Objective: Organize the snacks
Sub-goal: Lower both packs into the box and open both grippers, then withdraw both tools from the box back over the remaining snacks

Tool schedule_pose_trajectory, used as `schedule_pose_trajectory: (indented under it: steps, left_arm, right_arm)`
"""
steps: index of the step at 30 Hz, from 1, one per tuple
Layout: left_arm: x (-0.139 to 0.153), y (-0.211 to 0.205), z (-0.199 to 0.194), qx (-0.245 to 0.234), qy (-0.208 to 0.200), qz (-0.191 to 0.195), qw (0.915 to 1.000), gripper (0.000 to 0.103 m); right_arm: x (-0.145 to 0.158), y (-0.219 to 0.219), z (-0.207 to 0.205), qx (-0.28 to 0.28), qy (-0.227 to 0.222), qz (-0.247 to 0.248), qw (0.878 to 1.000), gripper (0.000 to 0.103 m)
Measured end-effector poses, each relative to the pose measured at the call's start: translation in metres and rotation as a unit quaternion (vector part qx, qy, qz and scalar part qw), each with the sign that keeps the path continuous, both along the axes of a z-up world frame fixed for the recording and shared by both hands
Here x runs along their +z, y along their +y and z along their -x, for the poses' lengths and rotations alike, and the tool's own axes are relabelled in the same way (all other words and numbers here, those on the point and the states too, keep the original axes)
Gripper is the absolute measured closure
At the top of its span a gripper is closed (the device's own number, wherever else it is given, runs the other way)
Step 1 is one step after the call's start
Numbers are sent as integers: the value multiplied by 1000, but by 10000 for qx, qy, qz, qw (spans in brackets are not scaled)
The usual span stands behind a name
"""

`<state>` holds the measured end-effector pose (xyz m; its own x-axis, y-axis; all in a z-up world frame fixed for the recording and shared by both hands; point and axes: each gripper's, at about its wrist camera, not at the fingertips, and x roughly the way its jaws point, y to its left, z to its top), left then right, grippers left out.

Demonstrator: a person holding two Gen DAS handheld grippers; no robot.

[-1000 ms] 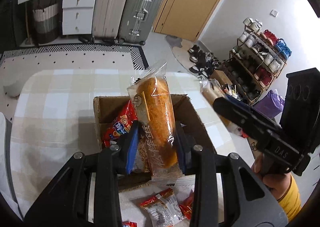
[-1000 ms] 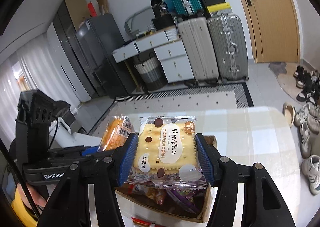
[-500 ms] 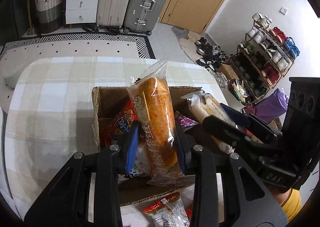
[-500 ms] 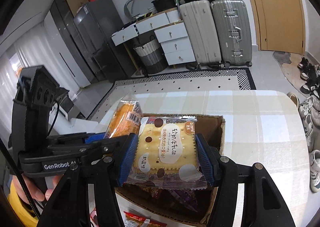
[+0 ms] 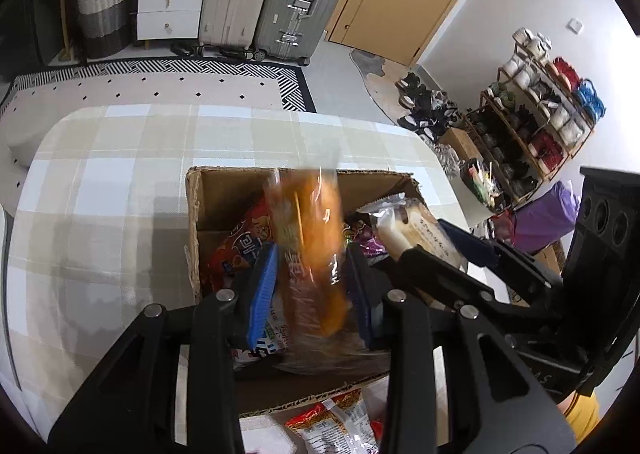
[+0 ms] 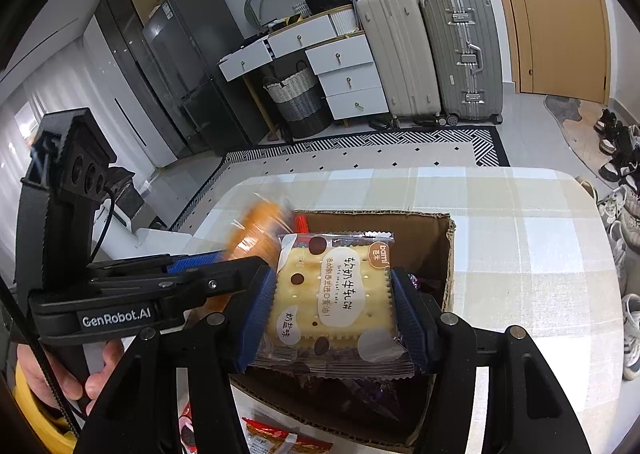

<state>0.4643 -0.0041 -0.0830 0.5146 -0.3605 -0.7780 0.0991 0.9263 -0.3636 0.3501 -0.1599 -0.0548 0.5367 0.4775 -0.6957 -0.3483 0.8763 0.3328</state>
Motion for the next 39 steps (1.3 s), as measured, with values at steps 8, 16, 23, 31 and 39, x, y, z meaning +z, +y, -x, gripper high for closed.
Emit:
schedule_pose_trajectory:
  steps: [8, 16, 23, 31, 39]
  left_arm:
    - [9, 19, 17, 27, -103, -25, 9999, 72]
    - [26, 31, 50, 57, -111, -25, 9999, 72]
    - [48, 40, 85, 112, -220, -42, 9997, 66]
    - [87, 48, 155, 211, -585, 120, 9980, 53]
    - [131, 40, 244, 296, -1198, -225, 9921, 33]
  right_arm:
    - [4, 3, 3, 30, -55, 96, 9999, 44]
    - [-12, 10, 2, -85, 268, 431, 9987, 43]
    - [15, -7, 21, -236, 50, 145, 9996, 43]
    - [67, -12, 89, -140, -568, 2, 9983, 43]
    - [105, -15, 165, -128, -1047, -283, 9940, 37]
